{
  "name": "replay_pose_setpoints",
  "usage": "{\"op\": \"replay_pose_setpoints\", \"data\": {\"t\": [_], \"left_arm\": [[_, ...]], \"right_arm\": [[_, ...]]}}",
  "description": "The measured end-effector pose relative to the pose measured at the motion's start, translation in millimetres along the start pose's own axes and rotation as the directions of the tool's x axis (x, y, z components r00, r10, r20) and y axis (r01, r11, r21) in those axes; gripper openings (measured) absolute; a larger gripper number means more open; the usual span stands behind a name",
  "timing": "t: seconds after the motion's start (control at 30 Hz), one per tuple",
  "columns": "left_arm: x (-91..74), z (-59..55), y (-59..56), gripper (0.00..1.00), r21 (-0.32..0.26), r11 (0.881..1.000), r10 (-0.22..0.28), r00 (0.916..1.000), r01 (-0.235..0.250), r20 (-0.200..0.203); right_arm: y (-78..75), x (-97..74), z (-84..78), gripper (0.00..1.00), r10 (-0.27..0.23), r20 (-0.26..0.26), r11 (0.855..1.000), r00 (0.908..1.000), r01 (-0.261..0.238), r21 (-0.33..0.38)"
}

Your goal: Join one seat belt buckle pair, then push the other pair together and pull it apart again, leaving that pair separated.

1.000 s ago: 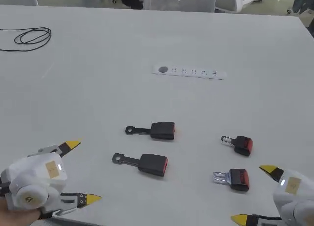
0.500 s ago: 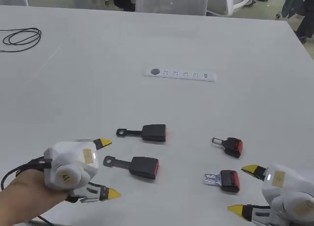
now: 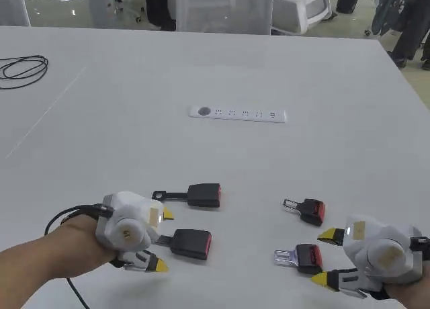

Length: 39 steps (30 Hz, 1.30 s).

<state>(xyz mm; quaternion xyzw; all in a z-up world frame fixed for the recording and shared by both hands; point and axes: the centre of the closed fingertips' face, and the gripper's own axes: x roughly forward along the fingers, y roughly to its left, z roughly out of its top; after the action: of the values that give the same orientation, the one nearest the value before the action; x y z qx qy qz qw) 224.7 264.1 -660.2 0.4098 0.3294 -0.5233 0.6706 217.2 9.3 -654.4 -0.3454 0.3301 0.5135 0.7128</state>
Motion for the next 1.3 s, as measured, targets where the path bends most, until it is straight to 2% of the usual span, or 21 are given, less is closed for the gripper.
{"op": "replay_pose_setpoints", "data": {"t": [0.03,0.2,0.3,0.4,0.47,0.6,0.67,0.73,0.77,0.8,0.83,0.93,1.03,1.23,1.3], "left_arm": [[1.0,0.2,1.1,0.48,-0.002,1.0,-0.002,1.0,0.002,0.001],[5.5,6.6,6.5,0.48,-0.038,0.999,-0.018,0.9993,0.019,0.033],[12.6,4.2,7.0,0.46,-0.03,0.999,-0.042,0.999,0.042,0.018],[19.6,6.4,6.8,0.43,-0.03,0.997,-0.067,0.9976,0.067,0.016],[24.2,8.4,6.5,0.41,-0.015,0.996,-0.087,0.9962,0.087,0.012],[31.0,10.5,7.2,0.39,0.008,0.992,-0.123,0.9924,0.123,0.004],[32.8,12.5,10.5,0.38,0.006,0.992,-0.124,0.9922,0.124,0.009],[33.4,13.0,9.0,0.37,0.005,0.989,-0.148,0.9888,0.148,0.017],[33.6,13.4,6.4,0.35,0.001,0.986,-0.166,0.9859,0.166,0.024],[33.9,13.8,2.7,0.33,0.002,0.982,-0.187,0.9818,0.187,0.03],[34.0,13.7,6.3,0.33,0.001,0.985,-0.17,0.9848,0.17,0.033],[33.7,13.9,4.0,0.33,0.022,0.984,-0.177,0.9835,0.177,0.037],[33.5,13.8,2.4,0.32,0.043,0.982,-0.188,0.9819,0.187,0.025],[34.2,15.5,-0.9,0.32,0.091,0.975,-0.2,0.9795,0.201,-0.026],[34.0,14.5,1.0,0.32,0.084,0.976,-0.199,0.9795,0.201,-0.03]], "right_arm": [[-0.7,1.4,-1.1,0.45,-0.002,-0.003,1.0,1.0,0.002,-0.003],[-2.4,5.1,-1.1,0.46,0.021,0.005,1.0,0.9998,-0.021,0.021],[-5.0,8.5,0.4,0.46,0.035,0.005,0.999,0.9994,-0.035,0.017],[-3.3,13.9,-0.2,0.45,0.082,-0.011,0.997,0.9965,-0.082,0.009],[-5.0,17.4,-2.0,0.45,0.088,-0.023,0.996,0.9958,-0.088,0.001],[-1.8,27.0,-8.5,0.44,0.158,-0.045,0.987,0.9864,-0.157,0.023],[-6.4,30.4,-9.1,0.43,0.158,-0.045,0.987,0.9865,-0.157,0.022],[-8.7,32.0,-10.5,0.38,0.17,-0.05,0.985,0.9843,-0.169,0.021],[-9.4,32.7,-14.5,0.38,0.175,-0.07,0.984,0.982,-0.176,-0.002],[-9.3,33.6,-10.9,0.37,0.191,-0.043,0.981,0.9807,-0.19,0.027],[-10.0,32.7,-12.0,0.37,0.196,-0.053,0.98,0.9791,-0.196,0.019],[-7.4,32.4,-12.3,0.36,0.208,-0.065,0.978,0.976,-0.209,-0.015],[-7.5,32.5,-12.5,0.35,0.213,-0.069,0.976,0.9746,-0.216,-0.027],[-8.0,32.3,-12.8,0.35,0.211,-0.073,0.976,0.9748,-0.214,-0.034],[-8.6,32.4,-12.6,0.35,0.207,-0.068,0.978,0.9761,-0.209,-0.026]]}}
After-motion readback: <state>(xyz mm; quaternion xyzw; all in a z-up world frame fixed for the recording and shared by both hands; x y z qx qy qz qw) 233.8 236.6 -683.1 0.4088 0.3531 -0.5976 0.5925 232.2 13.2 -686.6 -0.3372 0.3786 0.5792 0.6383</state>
